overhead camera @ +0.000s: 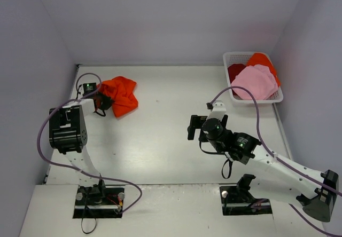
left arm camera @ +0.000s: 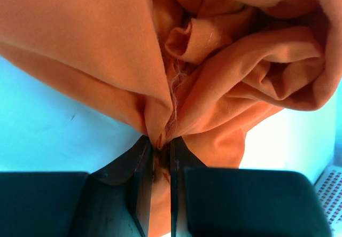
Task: Fold and stack the t-shirts
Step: Neatly place the folded tshirt to the corner
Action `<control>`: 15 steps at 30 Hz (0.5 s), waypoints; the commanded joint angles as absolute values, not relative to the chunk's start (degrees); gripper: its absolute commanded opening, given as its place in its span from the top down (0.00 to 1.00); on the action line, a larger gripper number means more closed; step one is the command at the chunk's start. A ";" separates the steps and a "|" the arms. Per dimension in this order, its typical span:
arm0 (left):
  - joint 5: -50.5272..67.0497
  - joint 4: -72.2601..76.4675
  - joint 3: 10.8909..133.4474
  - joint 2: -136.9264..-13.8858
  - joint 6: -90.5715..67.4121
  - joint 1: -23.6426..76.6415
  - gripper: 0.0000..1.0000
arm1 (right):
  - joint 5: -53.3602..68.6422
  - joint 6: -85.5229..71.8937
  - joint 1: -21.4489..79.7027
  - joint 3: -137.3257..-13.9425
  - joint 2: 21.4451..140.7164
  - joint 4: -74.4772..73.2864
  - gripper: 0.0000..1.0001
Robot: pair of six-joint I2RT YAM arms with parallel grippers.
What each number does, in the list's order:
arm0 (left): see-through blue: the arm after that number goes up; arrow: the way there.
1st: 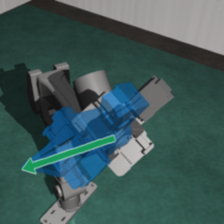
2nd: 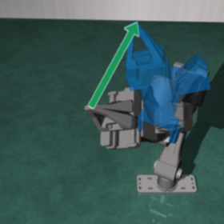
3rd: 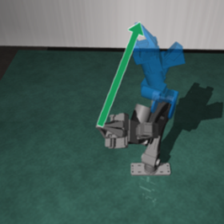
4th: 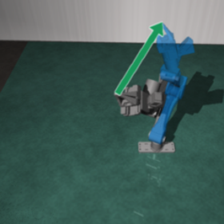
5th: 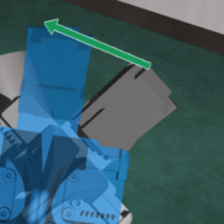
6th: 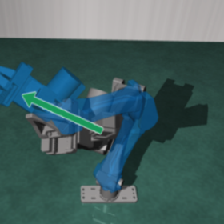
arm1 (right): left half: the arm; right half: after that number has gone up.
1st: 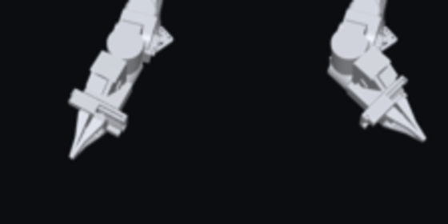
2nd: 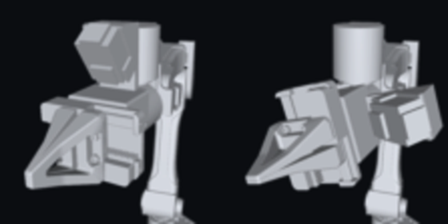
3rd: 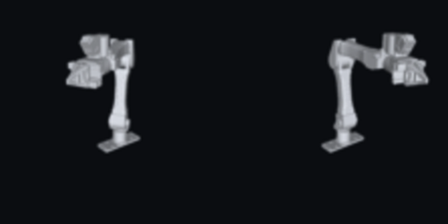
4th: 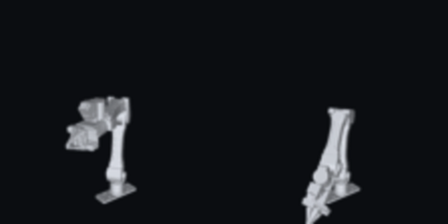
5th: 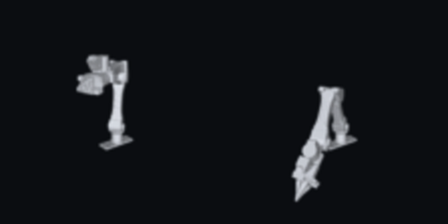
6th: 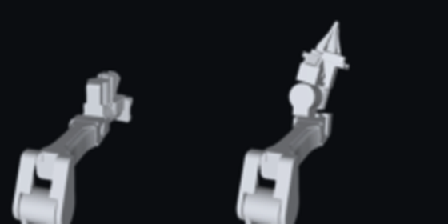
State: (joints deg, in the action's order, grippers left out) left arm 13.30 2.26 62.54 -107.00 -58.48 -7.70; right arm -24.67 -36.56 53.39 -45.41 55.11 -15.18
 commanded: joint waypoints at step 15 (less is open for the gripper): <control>11.25 3.42 76.82 -113.38 -62.67 -13.09 1.00 | -29.53 -39.29 55.81 -46.76 48.61 -18.54 0.02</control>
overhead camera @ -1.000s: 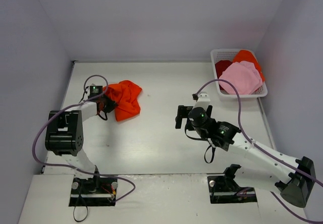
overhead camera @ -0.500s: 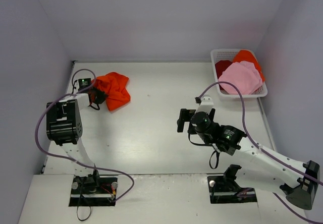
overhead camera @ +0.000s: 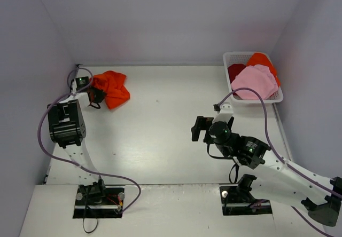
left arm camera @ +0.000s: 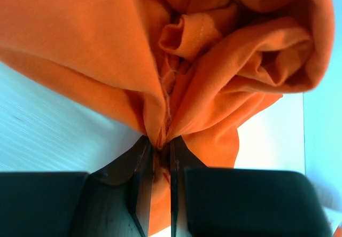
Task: Fold and stack the t-shirts
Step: Neatly place the folded tshirt to the corner
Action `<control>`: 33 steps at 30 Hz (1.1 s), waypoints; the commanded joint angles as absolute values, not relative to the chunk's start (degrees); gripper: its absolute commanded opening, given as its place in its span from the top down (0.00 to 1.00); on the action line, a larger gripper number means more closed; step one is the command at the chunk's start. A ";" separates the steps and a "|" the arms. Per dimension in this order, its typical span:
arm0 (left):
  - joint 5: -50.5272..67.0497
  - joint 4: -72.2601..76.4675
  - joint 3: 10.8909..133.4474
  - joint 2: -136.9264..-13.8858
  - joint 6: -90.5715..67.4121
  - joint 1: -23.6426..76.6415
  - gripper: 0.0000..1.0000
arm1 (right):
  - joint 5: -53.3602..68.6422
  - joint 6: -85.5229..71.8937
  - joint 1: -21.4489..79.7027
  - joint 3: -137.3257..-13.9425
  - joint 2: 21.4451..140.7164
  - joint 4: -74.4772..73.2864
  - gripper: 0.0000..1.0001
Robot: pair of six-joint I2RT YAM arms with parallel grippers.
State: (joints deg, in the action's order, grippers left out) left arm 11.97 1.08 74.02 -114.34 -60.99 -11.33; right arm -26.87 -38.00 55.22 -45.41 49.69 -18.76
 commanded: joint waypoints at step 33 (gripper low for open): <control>18.28 18.37 83.32 -125.77 -73.04 -18.28 0.50 | -33.22 -40.69 58.18 -47.55 49.48 -19.51 0.04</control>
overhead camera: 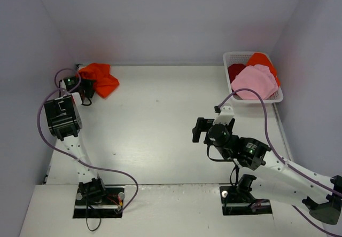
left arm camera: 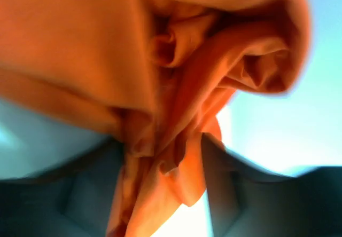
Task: Fold and stack the t-shirts
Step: Neatly place the folded tshirt to the corner
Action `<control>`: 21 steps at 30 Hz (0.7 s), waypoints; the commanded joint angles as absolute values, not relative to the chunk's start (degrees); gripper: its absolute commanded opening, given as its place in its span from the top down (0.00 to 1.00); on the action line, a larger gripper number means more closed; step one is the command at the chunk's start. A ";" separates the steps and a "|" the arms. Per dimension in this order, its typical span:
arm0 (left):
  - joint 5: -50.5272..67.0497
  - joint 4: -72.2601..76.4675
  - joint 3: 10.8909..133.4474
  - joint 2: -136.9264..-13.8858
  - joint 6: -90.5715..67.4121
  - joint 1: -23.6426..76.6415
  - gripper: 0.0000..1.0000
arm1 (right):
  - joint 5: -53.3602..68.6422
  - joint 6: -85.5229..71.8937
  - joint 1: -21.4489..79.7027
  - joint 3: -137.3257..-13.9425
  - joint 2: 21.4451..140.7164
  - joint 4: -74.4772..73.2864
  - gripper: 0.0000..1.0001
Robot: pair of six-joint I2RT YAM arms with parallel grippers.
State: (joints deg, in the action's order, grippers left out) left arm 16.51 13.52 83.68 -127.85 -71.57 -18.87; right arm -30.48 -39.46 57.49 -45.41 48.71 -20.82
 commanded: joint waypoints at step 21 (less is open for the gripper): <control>18.19 14.06 63.64 -94.15 -68.29 -10.20 0.22 | -34.37 -41.83 62.49 -47.99 44.21 -19.95 0.04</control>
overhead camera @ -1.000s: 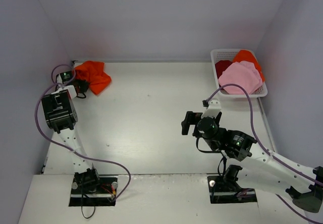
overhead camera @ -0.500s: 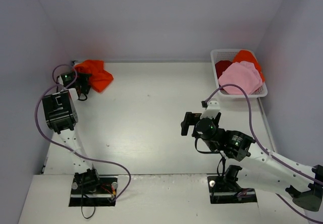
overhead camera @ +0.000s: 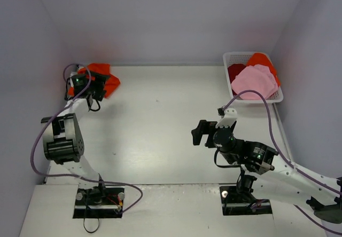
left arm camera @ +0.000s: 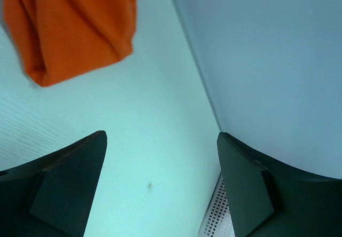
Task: Fold and stack the t-shirts
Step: Neatly place the folded tshirt to the corner
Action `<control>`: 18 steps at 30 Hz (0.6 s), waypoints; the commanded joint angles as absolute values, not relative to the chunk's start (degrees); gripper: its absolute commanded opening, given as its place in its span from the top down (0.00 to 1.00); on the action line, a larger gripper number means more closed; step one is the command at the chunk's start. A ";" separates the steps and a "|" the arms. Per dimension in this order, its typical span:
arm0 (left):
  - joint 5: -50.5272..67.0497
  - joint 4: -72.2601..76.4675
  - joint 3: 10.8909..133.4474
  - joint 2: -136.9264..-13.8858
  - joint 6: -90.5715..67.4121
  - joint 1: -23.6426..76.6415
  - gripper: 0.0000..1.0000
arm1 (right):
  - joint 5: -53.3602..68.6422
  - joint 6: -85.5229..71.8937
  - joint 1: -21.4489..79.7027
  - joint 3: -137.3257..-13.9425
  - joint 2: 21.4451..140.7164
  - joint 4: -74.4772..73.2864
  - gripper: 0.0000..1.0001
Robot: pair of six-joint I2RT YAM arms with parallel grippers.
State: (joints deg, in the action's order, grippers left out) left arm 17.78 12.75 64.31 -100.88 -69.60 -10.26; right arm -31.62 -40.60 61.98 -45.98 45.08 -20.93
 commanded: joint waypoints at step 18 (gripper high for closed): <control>20.03 -10.89 47.73 -57.23 -53.27 7.21 0.21 | -35.50 -38.67 64.25 -56.95 52.82 -20.83 0.01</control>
State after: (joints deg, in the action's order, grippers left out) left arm 18.02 -7.05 48.01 -59.66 -56.71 7.03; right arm -31.59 -40.38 63.86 -53.60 50.65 -21.80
